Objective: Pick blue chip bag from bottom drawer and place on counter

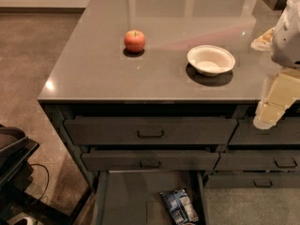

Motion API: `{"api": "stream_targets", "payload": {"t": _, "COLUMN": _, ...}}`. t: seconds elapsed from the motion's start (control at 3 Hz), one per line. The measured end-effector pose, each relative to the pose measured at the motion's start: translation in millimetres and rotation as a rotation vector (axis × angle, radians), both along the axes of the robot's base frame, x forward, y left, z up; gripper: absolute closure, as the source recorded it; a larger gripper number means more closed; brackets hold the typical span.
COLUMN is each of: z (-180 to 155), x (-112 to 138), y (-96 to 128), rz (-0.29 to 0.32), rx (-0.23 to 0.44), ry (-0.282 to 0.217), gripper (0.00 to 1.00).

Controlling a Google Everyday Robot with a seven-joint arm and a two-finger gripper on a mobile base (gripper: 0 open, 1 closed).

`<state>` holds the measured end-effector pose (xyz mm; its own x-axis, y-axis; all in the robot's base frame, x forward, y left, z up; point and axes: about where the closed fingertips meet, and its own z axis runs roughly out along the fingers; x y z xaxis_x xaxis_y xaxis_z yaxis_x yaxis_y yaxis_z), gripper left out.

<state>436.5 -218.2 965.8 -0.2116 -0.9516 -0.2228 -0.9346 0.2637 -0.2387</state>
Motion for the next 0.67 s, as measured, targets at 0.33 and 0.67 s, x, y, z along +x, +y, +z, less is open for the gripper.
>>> {"api": "stream_targets", "payload": {"t": 0.33, "z": -36.2, "x": -6.7, "y": -15.6, "rz": 0.006, "rx": 0.075, "ry": 0.04, "gripper": 0.0}}
{"api": "stream_targets", "payload": {"t": 0.67, "z": -82.4, "x": -18.4, "y": -29.3, "rz": 0.008, "rx": 0.189, "ry": 0.099, "gripper": 0.0}}
